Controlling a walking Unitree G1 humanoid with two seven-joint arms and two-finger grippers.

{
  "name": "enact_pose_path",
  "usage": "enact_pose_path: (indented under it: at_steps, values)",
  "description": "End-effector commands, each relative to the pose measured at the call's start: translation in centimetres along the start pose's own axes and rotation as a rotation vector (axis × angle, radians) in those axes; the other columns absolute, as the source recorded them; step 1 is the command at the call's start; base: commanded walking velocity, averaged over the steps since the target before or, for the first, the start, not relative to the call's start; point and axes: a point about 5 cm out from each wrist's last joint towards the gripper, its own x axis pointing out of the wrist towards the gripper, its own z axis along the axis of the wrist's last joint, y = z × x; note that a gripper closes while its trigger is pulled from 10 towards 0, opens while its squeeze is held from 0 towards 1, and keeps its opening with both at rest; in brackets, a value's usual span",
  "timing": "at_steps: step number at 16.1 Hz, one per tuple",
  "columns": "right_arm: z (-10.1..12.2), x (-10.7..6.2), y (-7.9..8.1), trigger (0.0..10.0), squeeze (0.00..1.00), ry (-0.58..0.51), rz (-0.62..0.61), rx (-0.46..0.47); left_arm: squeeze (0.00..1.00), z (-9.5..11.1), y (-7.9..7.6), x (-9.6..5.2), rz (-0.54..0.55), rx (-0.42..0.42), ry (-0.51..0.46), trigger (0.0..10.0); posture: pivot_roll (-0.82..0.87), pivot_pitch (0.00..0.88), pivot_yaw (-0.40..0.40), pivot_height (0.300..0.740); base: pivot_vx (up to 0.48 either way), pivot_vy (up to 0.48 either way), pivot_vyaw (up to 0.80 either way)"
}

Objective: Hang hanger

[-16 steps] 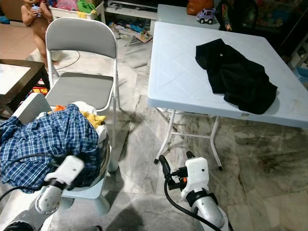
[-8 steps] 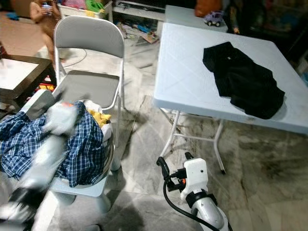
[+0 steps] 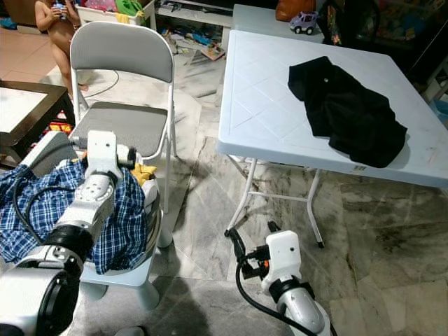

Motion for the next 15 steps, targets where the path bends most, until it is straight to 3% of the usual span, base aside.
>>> enact_pose_path:
  at_steps: [1,2,3,4,9,15]
  values:
    - [-0.2,-0.2,0.0,10.0,0.00,0.011,-0.009,-0.006,0.00,-0.4,-0.5,0.1,-0.006,0.009,0.053,10.0,0.13,0.106,-0.130,0.740,0.000,0.000,0.00]
    - [-0.2,-0.2,0.0,10.0,0.00,0.012,-0.009,-0.007,0.00,-1.0,-0.5,0.0,-0.010,0.002,0.093,10.0,0.13,0.104,-0.127,0.740,0.000,0.000,0.00]
    - [-0.2,-0.2,0.0,10.0,0.00,0.012,-0.008,-0.009,0.00,-1.6,-0.5,-0.1,-0.007,0.000,0.130,4.3,0.13,0.101,-0.124,0.740,0.000,0.000,0.00]
    - [-0.1,-0.1,0.0,10.0,0.00,0.012,-0.007,-0.010,0.00,-2.3,-0.5,-0.2,-0.015,0.007,0.163,0.0,0.13,0.100,-0.121,0.740,0.000,0.000,0.00]
    - [0.9,-0.9,1.1,10.0,0.00,-0.026,0.152,0.098,0.00,-4.1,-0.5,-0.8,-0.032,0.014,0.223,0.0,0.12,0.096,-0.119,0.740,0.000,0.000,0.00]
    - [0.7,-0.8,1.0,10.0,0.00,0.002,0.163,0.088,0.00,-5.2,-0.4,-1.3,-0.021,0.013,0.230,0.0,0.13,0.110,-0.126,0.740,0.000,0.000,0.00]
